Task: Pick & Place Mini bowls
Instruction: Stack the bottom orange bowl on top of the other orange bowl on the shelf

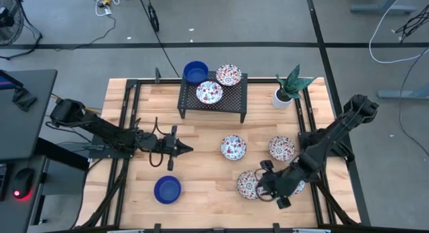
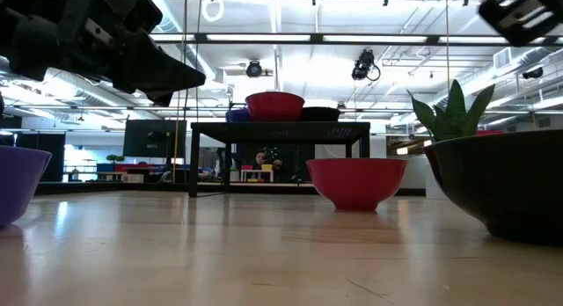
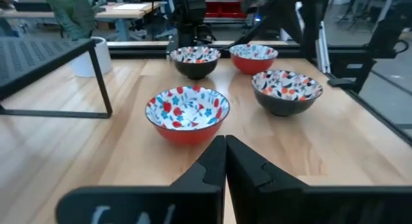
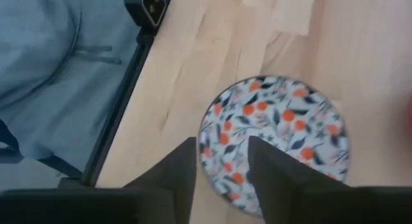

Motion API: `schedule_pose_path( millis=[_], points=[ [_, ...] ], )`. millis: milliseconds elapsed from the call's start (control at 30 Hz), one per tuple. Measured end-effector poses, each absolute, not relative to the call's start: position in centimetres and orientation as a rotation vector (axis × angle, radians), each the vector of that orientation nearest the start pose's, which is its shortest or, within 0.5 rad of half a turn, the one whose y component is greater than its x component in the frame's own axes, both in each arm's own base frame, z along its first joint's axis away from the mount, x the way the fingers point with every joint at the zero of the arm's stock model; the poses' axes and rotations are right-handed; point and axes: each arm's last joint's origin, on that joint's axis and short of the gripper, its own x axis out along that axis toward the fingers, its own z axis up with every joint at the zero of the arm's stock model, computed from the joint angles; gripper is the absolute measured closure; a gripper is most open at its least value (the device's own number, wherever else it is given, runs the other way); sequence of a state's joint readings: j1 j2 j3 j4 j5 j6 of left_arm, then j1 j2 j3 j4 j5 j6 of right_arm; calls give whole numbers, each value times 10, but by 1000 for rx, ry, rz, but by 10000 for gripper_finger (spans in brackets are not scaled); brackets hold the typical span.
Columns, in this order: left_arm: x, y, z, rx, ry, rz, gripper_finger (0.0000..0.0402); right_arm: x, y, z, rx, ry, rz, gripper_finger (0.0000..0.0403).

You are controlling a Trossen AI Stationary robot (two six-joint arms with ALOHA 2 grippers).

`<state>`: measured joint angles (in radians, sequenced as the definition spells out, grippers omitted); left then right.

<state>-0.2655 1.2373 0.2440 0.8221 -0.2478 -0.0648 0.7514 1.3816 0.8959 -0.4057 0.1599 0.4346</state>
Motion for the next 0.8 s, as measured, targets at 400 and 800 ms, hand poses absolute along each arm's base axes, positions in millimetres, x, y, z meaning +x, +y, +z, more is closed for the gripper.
schedule_pose_path(
  millis=[400,800],
  points=[
    [207,-48,164,16,163,14,386,211,221,176,-246,899,362,236],
    [206,-48,164,-20,170,17,385,213,221,162,-341,930,340,276]
  ],
)
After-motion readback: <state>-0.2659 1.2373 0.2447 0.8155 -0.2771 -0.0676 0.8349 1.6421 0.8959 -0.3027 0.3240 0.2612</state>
